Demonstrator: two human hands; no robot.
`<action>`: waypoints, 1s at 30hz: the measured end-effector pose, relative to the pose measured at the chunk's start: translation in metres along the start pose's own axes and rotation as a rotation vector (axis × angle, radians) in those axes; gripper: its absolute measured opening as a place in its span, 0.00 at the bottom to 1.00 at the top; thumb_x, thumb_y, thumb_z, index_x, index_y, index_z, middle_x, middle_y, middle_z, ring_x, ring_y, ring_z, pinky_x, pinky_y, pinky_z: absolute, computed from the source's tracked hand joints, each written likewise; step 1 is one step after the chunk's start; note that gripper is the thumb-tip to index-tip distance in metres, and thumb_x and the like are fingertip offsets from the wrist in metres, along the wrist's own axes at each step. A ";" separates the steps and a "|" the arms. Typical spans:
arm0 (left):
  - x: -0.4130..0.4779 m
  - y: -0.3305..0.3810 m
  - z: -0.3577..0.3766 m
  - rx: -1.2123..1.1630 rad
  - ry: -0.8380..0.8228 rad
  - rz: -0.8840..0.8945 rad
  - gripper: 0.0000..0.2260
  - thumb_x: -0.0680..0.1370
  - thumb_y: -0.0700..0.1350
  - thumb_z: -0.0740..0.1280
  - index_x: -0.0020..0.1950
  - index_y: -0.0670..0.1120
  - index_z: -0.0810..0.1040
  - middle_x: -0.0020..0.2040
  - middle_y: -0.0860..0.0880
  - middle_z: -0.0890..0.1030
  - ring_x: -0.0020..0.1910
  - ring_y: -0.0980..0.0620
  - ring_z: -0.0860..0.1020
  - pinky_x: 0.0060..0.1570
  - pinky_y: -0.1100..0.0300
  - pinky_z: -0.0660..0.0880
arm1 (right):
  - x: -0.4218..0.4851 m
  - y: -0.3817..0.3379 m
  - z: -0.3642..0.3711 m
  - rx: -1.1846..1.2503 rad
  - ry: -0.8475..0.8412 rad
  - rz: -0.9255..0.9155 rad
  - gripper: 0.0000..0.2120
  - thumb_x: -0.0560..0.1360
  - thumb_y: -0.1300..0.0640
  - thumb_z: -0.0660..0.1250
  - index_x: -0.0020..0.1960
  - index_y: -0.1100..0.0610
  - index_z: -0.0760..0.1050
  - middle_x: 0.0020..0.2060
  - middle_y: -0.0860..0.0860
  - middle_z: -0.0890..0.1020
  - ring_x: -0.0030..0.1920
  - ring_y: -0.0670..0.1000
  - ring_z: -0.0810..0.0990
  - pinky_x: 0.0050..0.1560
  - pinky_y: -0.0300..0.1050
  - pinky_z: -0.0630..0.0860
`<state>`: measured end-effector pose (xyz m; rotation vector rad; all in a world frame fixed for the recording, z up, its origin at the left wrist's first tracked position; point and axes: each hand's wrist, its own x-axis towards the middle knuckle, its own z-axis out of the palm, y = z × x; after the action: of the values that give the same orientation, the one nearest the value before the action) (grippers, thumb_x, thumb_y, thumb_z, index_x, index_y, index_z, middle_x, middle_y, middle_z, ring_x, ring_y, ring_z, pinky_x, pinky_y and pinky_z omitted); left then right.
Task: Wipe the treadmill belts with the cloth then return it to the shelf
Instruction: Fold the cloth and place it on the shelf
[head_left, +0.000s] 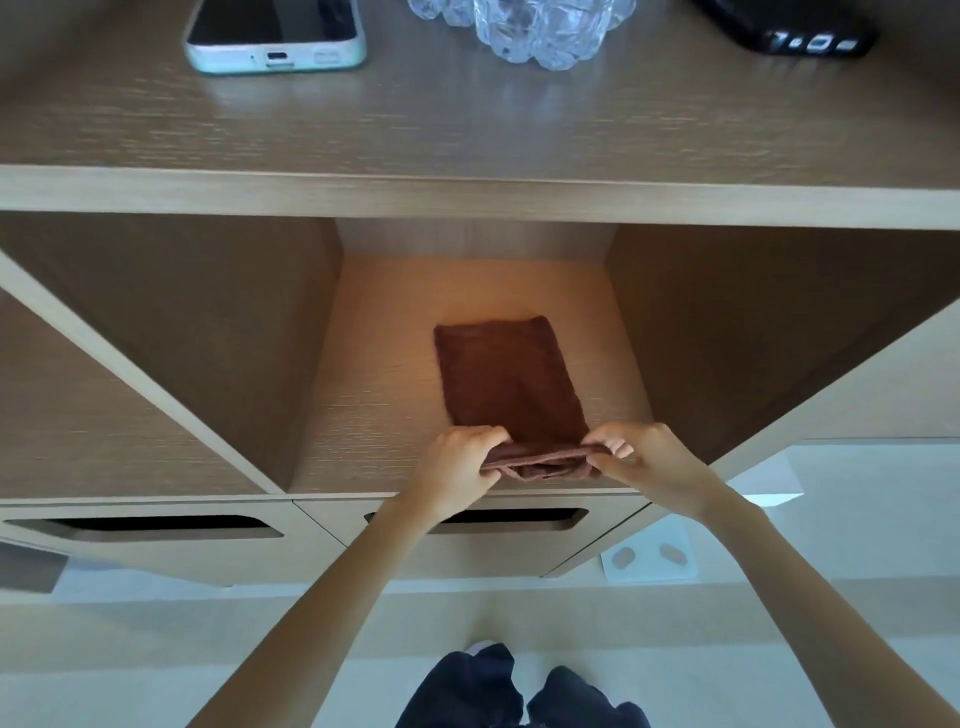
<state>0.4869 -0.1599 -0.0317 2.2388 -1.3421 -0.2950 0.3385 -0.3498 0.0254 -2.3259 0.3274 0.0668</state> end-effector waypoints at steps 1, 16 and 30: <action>0.002 -0.003 -0.009 -0.120 -0.100 -0.024 0.10 0.71 0.39 0.68 0.49 0.50 0.79 0.42 0.53 0.82 0.42 0.53 0.79 0.40 0.59 0.72 | -0.001 -0.001 -0.004 0.022 -0.071 0.007 0.09 0.76 0.61 0.67 0.47 0.47 0.79 0.39 0.42 0.82 0.43 0.41 0.80 0.43 0.29 0.73; 0.027 -0.019 -0.020 -0.042 0.093 -0.289 0.12 0.73 0.54 0.69 0.54 0.52 0.76 0.54 0.54 0.77 0.55 0.54 0.75 0.48 0.53 0.76 | 0.049 0.015 0.005 -0.099 0.221 0.220 0.10 0.74 0.60 0.68 0.55 0.53 0.80 0.52 0.52 0.82 0.52 0.50 0.80 0.55 0.49 0.76; 0.050 -0.024 -0.055 -0.010 0.144 -0.344 0.05 0.73 0.48 0.71 0.41 0.55 0.76 0.43 0.57 0.83 0.44 0.57 0.80 0.45 0.58 0.76 | 0.043 0.023 0.026 -0.244 0.171 0.219 0.10 0.74 0.63 0.66 0.51 0.52 0.81 0.50 0.48 0.81 0.48 0.49 0.79 0.52 0.46 0.77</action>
<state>0.5533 -0.1766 0.0059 2.4267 -0.8777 -0.2521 0.3753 -0.3557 -0.0155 -2.5331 0.6945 0.0151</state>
